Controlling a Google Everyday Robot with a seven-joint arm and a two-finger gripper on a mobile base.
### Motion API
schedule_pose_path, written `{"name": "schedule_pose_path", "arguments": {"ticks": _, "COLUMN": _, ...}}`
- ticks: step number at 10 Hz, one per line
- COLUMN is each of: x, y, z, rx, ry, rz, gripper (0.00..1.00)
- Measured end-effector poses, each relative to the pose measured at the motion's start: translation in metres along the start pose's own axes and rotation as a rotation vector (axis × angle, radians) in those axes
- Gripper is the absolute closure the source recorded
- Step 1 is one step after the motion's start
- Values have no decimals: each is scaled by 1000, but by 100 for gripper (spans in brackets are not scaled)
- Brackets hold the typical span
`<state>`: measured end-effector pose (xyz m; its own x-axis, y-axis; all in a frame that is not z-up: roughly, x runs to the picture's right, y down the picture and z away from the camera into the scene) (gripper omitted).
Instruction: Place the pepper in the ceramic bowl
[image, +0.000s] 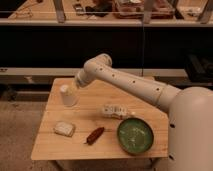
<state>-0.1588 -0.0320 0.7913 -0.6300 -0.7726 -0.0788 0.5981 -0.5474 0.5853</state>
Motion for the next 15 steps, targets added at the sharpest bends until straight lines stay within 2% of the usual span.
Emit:
{"name": "schedule_pose_path", "arguments": {"ticks": 1, "x": -4, "y": -1, "z": -10, "rx": -24, "ry": -67, "rz": 44, "gripper": 20}}
{"name": "schedule_pose_path", "arguments": {"ticks": 2, "x": -15, "y": -7, "z": -27, "rx": -57, "ry": -161, "rz": 116, "gripper": 20}}
{"name": "schedule_pose_path", "arguments": {"ticks": 4, "x": -51, "y": -29, "z": -60, "rx": -128, "ry": -335, "rz": 268, "gripper": 20}}
{"name": "schedule_pose_path", "arguments": {"ticks": 5, "x": -66, "y": -41, "z": -70, "rx": -154, "ry": -390, "rz": 323, "gripper": 20}}
{"name": "schedule_pose_path", "arguments": {"ticks": 6, "x": -96, "y": -66, "z": -84, "rx": -197, "ry": -469, "rz": 424, "gripper": 20}}
{"name": "schedule_pose_path", "arguments": {"ticks": 7, "x": -119, "y": -86, "z": -93, "rx": -227, "ry": -516, "rz": 504, "gripper": 20}}
{"name": "schedule_pose_path", "arguments": {"ticks": 9, "x": -163, "y": -124, "z": -103, "rx": -275, "ry": -571, "rz": 655, "gripper": 20}}
{"name": "schedule_pose_path", "arguments": {"ticks": 10, "x": -188, "y": -149, "z": -103, "rx": -293, "ry": -570, "rz": 756, "gripper": 20}}
{"name": "schedule_pose_path", "arguments": {"ticks": 13, "x": -224, "y": -181, "z": -104, "rx": -318, "ry": -567, "rz": 890, "gripper": 20}}
{"name": "schedule_pose_path", "arguments": {"ticks": 15, "x": -228, "y": -186, "z": -103, "rx": -319, "ry": -568, "rz": 906, "gripper": 20}}
